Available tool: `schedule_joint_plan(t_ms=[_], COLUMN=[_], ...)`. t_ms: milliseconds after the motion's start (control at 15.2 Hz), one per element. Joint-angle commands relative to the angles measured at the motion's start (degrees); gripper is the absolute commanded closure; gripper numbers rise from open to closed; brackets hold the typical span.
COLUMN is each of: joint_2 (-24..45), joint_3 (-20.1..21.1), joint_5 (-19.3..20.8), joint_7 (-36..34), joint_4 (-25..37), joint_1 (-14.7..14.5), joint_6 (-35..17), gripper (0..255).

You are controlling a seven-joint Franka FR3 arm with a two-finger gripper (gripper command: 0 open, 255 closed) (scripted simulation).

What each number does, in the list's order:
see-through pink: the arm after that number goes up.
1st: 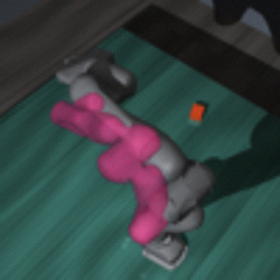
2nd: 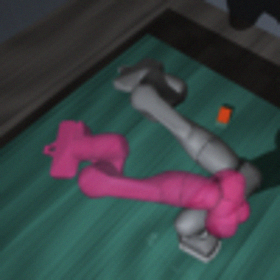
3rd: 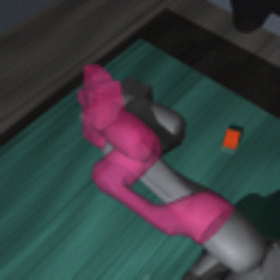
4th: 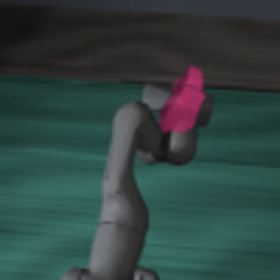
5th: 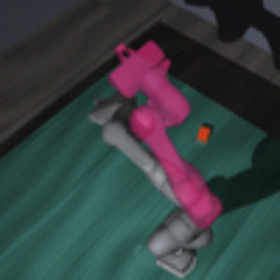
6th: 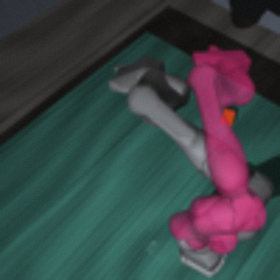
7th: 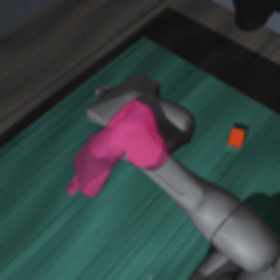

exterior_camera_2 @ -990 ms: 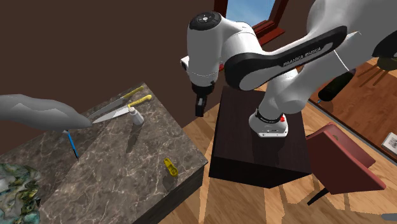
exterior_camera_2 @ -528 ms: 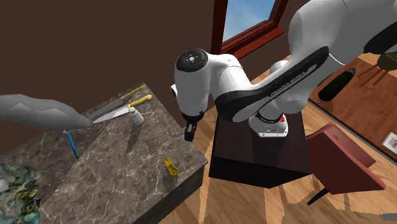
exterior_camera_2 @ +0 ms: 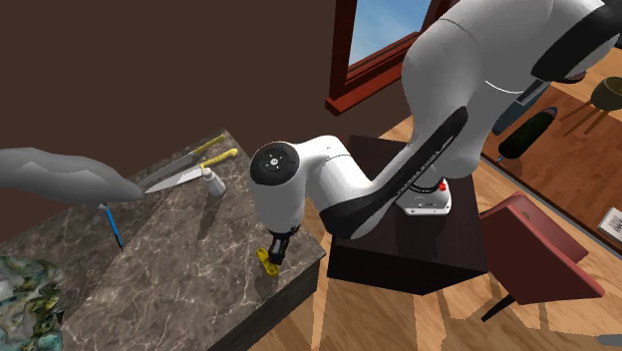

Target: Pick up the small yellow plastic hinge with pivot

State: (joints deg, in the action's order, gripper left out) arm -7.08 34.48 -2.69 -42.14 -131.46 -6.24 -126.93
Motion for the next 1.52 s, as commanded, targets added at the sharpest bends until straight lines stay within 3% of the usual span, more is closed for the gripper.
schedule_joint_plan(t_ms=[0, 264, 858, 924, 1452], joint_2=[5.4, 15.2, 19.4, 19.5, 19.5], joint_3=[2.0, 2.9, 1.5, 1.4, 1.5], joint_5=[3.9, 12.4, 16.6, 16.6, 16.6], joint_7=[-5.1, -14.1, -17.1, -17.2, -17.2], joint_4=[2.5, 8.6, 6.8, 6.7, 6.8], joint_1=[-0.1, -2.2, -3.5, -3.5, -3.5], joint_6=[-2.3, -3.9, -8.9, -9.0, -9.0], gripper=[0, 0, 0, 255, 255])
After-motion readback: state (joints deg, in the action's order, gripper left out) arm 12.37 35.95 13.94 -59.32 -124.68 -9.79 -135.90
